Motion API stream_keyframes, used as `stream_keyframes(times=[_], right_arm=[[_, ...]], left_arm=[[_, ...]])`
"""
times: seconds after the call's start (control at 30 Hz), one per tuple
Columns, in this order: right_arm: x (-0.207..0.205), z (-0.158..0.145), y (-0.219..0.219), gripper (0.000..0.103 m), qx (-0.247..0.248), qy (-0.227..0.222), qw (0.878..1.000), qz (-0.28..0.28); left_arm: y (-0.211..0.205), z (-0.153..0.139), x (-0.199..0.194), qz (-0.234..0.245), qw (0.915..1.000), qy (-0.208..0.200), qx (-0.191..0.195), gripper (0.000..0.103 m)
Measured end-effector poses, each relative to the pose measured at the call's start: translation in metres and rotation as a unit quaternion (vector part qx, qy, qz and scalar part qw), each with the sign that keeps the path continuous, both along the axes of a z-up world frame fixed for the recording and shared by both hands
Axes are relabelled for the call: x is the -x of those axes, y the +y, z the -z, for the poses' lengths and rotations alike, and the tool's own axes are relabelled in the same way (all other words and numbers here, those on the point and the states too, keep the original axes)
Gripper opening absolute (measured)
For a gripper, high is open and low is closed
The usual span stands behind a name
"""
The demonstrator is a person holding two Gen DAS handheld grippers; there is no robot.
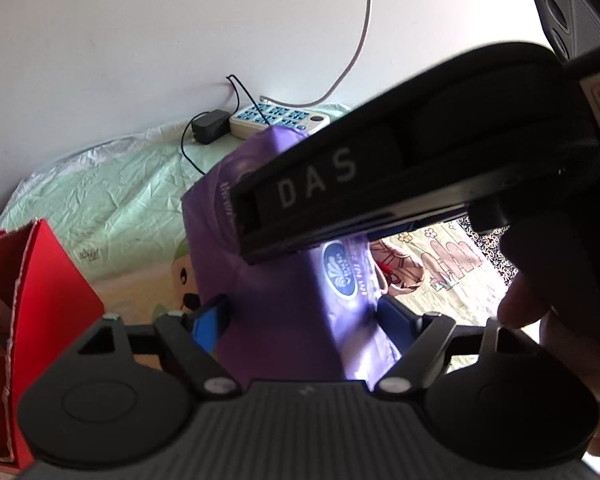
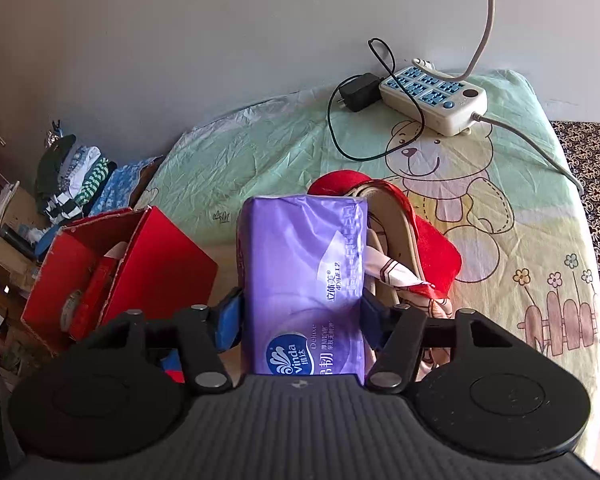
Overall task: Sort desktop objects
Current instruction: 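Grasp the purple tissue pack with the right tool and lift it, then carry the tissue pack with the right tool into the red box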
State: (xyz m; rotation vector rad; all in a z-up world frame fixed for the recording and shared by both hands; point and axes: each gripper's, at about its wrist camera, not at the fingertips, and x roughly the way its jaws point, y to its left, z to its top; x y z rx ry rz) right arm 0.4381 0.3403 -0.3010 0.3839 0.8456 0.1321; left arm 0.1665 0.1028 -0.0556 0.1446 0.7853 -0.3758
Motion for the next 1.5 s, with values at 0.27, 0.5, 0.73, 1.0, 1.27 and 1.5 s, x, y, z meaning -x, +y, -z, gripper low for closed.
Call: stream_keyframes(times=[0.27,0.5,0.73,1.0,1.27,1.5], right_arm=[[0.038,-0.042,0.018,0.06,-0.002,-0.064,0.998,0.003],[0.041,-0.069,0.053,0.06,-0.033,-0.098,0.994,-0.02],[0.003,-0.072,0.117,0.06,-0.113,-0.094,0.987,-0.063],[-0.076,-0.038,0.215,0.06,-0.212,-0.027,0.972,-0.094],[-0.124,0.017,0.271,0.06,-0.254,0.044,0.963,-0.073],[-0.144,0.057,0.282,0.06,-0.303,0.096,0.947,-0.054]], left_arm=[[0.051,-0.003,-0.004,0.006,0.9962,-0.083,-0.024,0.073],[0.162,0.023,-0.052,-0.027,0.9906,-0.125,-0.049,0.073],[0.273,0.05,-0.099,-0.061,0.9815,-0.165,-0.075,0.072],[0.444,0.132,-0.204,-0.102,0.9779,-0.141,-0.116,0.072],[0.58,0.234,-0.331,-0.097,0.9849,-0.074,-0.123,0.07],[0.662,0.316,-0.428,-0.082,0.987,-0.04,-0.132,0.07]])
